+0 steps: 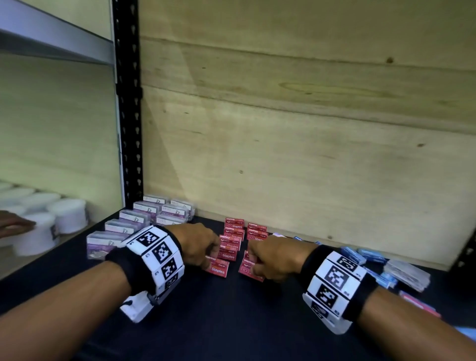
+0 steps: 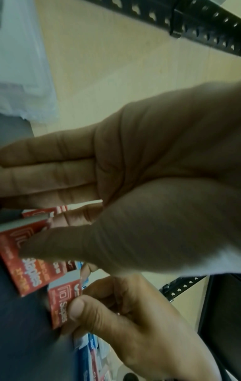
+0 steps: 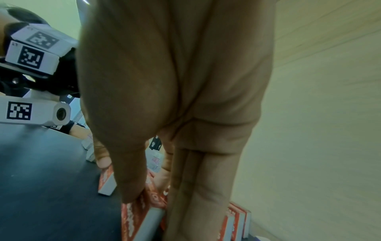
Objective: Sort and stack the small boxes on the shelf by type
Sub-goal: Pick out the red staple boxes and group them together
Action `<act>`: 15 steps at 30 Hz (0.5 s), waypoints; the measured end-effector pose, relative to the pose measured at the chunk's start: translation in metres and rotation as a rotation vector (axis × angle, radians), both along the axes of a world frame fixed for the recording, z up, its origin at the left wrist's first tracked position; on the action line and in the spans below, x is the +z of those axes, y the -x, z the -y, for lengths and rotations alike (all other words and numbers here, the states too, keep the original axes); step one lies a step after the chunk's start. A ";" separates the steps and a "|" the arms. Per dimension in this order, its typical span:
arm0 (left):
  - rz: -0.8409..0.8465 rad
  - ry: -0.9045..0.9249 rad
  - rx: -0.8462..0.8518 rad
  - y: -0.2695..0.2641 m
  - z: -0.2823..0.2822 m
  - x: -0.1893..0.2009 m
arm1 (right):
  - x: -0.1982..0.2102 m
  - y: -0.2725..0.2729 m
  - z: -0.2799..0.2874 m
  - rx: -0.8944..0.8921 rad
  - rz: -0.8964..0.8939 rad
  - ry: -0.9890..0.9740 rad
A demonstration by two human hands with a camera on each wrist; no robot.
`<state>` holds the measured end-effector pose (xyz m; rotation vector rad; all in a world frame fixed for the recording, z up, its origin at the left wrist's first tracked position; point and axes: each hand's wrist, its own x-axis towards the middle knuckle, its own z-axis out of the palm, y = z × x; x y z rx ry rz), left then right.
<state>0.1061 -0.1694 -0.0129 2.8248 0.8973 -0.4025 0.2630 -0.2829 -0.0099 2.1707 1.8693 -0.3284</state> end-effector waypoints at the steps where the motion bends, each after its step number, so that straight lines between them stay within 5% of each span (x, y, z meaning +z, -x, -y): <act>1: 0.006 -0.002 -0.001 0.000 0.000 0.000 | 0.000 0.000 0.000 0.000 -0.001 -0.004; 15: 0.036 -0.031 0.006 -0.007 0.000 -0.003 | -0.002 0.001 0.003 0.035 -0.019 -0.049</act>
